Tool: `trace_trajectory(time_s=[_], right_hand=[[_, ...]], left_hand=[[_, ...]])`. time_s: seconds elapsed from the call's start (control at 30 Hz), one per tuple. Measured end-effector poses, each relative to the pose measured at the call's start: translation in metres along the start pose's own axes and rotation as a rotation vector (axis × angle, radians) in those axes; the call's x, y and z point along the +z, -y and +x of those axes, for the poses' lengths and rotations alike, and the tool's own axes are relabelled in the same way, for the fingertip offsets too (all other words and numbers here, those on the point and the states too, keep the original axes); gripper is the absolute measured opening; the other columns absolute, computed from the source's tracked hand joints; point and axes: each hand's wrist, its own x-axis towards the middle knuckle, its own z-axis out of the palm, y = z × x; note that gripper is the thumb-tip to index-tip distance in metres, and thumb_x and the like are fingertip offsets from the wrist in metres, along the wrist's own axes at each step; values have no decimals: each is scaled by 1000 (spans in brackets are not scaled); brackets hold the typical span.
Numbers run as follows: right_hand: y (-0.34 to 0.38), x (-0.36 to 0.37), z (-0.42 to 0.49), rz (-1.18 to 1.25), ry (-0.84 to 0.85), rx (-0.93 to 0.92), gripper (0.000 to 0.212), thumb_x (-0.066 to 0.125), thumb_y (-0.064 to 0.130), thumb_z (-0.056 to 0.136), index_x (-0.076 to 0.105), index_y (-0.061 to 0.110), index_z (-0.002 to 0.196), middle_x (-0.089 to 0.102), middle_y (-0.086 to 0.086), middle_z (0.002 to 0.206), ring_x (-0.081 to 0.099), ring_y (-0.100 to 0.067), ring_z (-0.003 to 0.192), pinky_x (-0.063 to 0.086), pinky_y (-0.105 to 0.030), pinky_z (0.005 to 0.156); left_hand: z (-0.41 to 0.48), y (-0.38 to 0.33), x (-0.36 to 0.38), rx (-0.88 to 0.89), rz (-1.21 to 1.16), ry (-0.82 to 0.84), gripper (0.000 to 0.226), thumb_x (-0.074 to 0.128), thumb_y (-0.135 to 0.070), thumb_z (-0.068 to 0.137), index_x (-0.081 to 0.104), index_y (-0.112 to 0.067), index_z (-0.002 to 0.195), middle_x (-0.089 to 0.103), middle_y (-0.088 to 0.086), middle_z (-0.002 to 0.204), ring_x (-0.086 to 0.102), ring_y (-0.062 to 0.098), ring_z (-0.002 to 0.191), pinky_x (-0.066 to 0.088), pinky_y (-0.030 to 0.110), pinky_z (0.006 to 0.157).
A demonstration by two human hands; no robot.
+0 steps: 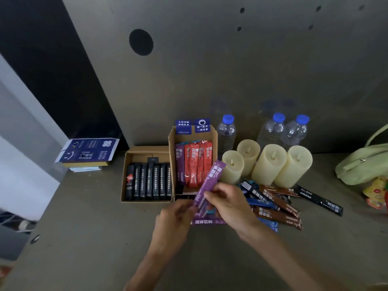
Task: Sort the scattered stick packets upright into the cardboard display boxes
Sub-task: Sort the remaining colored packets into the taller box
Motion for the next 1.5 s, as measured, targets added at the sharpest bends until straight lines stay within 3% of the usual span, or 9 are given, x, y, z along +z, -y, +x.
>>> trace_trajectory(time_s=[0.1, 0.17, 0.27, 0.53, 0.97, 1.13, 1.27, 1.37, 1.5], right_hand=[[8, 20, 28, -198, -8, -66, 10, 66, 17, 94, 68, 11, 87, 74, -3, 80, 72, -17, 70, 59, -31, 69], [8, 35, 49, -303, -51, -109, 8, 67, 19, 94, 67, 14, 88, 73, 4, 85, 70, -10, 75, 57, -25, 72], [6, 51, 75, -366, -114, -111, 7, 68, 16, 92, 64, 17, 98, 69, 6, 93, 66, -7, 84, 48, -13, 70], [-2, 67, 101, -500, -173, -87, 8, 65, 9, 89, 66, 17, 89, 69, 1, 90, 66, -15, 84, 56, -29, 75], [-3, 82, 105, -647, -168, -203, 5, 64, 15, 90, 64, 13, 94, 70, -6, 90, 70, -25, 83, 60, -42, 73], [1, 80, 101, -658, -153, -214, 7, 62, 12, 91, 66, 10, 97, 71, -7, 94, 69, -24, 85, 58, -36, 73], [-3, 64, 83, -551, -143, -266, 2, 67, 16, 91, 67, 15, 89, 70, 3, 87, 67, -9, 77, 56, -25, 69], [-7, 42, 52, -469, -103, -271, 4, 70, 16, 91, 69, 15, 87, 68, 11, 81, 63, 2, 73, 48, -10, 65], [-28, 5, 9, -428, -127, -205, 6, 69, 13, 92, 70, 14, 86, 65, 12, 73, 61, 1, 69, 46, -10, 62]], left_hand=[[22, 2, -23, 42, 128, -209, 12, 64, -14, 92, 67, -25, 94, 69, -18, 80, 66, -3, 78, 42, 2, 62], [40, 0, -30, 57, 159, -235, 12, 63, -12, 94, 62, -25, 96, 66, -15, 86, 64, -1, 80, 42, 1, 62], [60, 2, -33, 85, 185, -181, 9, 61, -11, 95, 64, -20, 96, 67, -15, 89, 64, -4, 80, 52, 10, 69], [71, 5, -35, 84, 196, -118, 12, 62, -13, 96, 68, -15, 106, 67, -13, 88, 62, -8, 78, 45, 1, 63], [76, 14, -35, 75, 187, -92, 10, 62, -15, 95, 67, -17, 104, 69, -12, 87, 63, -9, 79, 47, 4, 63], [75, 15, -36, 82, 180, -99, 9, 63, -14, 95, 68, -15, 102, 69, -13, 86, 63, -9, 79, 48, 4, 65], [64, 16, -35, 98, 164, -124, 8, 65, -14, 94, 64, -20, 100, 64, -18, 84, 59, -15, 82, 44, 1, 64], [47, 27, -28, 119, 190, -136, 9, 68, -15, 91, 64, -22, 95, 66, -15, 83, 62, -6, 80, 51, 11, 66], [19, 47, -4, 88, 273, -47, 9, 70, -21, 88, 65, -28, 89, 66, -16, 79, 62, -3, 72, 48, 15, 64]])
